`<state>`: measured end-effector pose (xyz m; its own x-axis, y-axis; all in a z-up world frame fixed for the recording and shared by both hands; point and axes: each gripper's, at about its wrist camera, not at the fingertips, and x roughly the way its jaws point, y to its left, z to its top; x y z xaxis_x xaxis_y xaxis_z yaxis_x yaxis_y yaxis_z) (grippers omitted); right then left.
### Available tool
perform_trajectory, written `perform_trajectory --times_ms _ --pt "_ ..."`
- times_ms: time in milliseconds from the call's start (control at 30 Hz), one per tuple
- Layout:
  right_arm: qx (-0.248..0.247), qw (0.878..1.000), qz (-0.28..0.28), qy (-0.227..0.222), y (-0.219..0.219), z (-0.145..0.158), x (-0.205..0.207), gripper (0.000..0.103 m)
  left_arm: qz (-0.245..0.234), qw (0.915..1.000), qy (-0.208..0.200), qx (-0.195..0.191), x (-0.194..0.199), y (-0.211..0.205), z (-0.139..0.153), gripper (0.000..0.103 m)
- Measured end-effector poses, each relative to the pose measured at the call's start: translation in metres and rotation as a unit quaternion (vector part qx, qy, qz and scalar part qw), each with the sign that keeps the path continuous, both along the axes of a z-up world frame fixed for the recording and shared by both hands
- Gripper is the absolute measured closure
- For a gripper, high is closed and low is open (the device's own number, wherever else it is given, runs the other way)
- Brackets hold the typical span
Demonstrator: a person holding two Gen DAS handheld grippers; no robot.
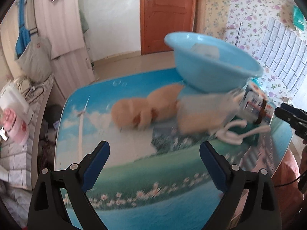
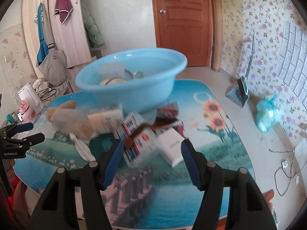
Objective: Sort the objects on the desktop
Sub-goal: 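Move both open tools back over the table toward the remaining items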
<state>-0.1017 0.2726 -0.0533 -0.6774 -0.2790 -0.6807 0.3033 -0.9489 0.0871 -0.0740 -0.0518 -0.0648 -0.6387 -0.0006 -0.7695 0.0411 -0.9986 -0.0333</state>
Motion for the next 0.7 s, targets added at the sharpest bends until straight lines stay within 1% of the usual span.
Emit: perform_trajectory --times_ms 333,533,700 --pt "0.008 1.000 -0.010 -0.014 0.012 -0.013 0.006 0.041 0.013 0.9997 -0.021 -0.004 0.011 -0.014 -0.017 0.008" --pt "0.006 1.000 -0.019 -0.021 0.017 -0.017 0.002 0.041 0.015 0.9993 -0.034 -0.005 0.012 -0.015 -0.025 0.008" --pt "0.007 0.999 -0.029 -0.023 0.023 -0.019 -0.005 0.041 0.017 0.9992 -0.036 -0.006 0.008 -0.019 -0.028 0.008"
